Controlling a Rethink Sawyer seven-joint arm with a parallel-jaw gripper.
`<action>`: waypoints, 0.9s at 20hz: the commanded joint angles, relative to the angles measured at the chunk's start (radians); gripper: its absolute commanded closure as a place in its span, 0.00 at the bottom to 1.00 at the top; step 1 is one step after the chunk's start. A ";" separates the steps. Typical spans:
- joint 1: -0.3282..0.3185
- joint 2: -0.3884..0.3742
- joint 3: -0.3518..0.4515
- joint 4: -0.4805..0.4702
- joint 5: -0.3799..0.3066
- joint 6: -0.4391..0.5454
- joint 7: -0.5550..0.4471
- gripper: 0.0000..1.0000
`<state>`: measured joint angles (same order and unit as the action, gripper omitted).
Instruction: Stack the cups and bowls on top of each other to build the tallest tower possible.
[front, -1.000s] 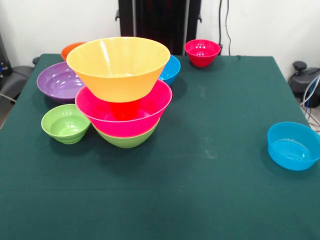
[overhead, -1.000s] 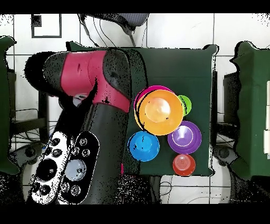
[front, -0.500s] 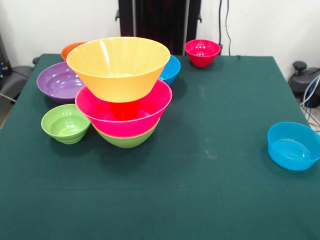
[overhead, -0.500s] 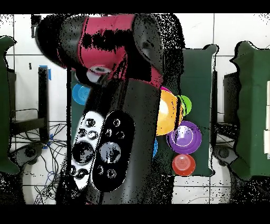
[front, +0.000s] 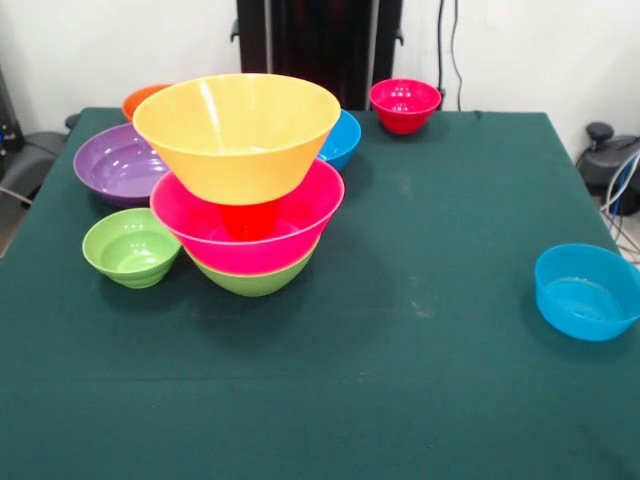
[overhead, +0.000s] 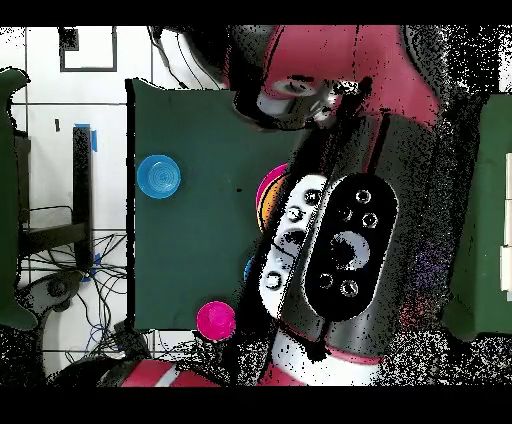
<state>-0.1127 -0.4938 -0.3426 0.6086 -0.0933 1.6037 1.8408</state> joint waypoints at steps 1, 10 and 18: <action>-0.087 0.118 0.161 -0.129 -0.056 0.120 -0.467 0.00; -0.197 0.170 0.196 -0.210 -0.014 0.156 -0.648 0.00; -0.282 0.229 0.231 -0.270 0.028 0.185 -0.753 0.00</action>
<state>-0.3736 -0.3136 -0.2448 0.3502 -0.0711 1.6890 1.4667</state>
